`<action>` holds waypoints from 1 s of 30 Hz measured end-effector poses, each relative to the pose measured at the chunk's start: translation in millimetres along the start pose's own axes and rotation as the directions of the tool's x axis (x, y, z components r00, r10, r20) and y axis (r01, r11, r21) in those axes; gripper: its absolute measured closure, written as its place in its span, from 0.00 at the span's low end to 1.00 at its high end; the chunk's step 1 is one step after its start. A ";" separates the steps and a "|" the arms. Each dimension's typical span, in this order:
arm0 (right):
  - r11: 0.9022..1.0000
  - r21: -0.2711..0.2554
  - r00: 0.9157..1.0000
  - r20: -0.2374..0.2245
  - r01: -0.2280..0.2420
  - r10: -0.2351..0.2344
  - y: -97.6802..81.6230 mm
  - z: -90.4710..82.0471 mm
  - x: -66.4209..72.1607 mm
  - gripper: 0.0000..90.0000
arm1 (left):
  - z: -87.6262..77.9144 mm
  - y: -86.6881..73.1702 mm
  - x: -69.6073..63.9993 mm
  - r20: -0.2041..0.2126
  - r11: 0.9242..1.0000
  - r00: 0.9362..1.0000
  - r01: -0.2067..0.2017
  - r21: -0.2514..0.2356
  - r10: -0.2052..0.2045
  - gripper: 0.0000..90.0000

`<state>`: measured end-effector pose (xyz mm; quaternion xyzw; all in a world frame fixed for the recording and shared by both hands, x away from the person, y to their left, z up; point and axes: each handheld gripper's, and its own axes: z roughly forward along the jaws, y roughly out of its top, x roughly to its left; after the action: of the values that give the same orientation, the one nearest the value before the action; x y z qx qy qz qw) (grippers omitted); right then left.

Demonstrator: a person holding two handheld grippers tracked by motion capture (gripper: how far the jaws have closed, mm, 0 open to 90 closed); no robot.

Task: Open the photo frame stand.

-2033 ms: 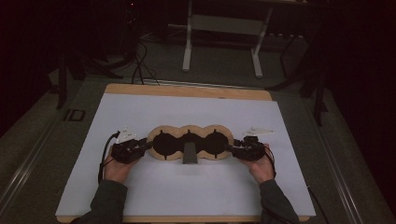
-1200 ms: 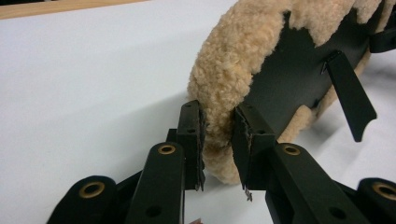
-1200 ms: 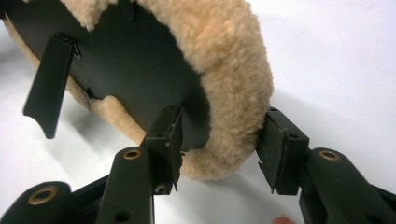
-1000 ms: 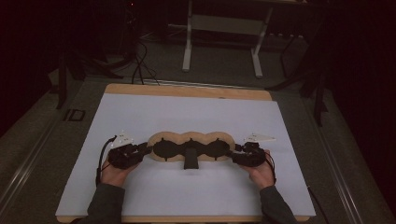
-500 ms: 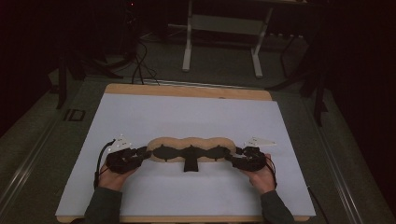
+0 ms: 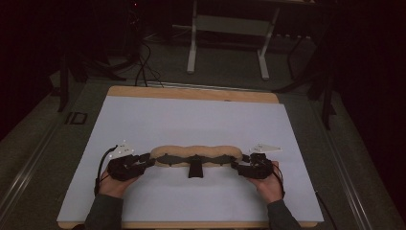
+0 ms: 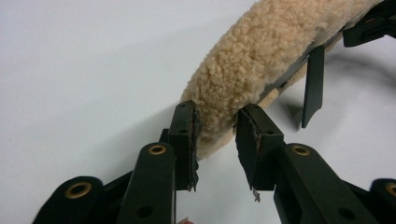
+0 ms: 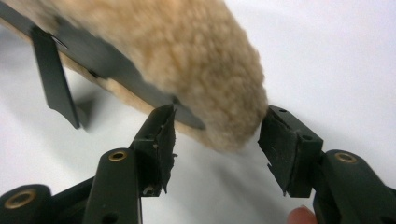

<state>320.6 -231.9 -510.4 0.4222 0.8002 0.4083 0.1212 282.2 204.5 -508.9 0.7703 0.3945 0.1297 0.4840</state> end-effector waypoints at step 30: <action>1.000 0.021 0.999 -0.035 -0.023 0.023 -3.3 -11.8 1.5 0.45 | -13.7 -6.5 4.7 0.032 0.999 0.999 0.033 0.015 -0.034 0.62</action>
<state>311.4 -238.2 -505.2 0.4253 0.8015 0.4089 0.0979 274.2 218.1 -508.4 0.7689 0.4005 0.1064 0.4868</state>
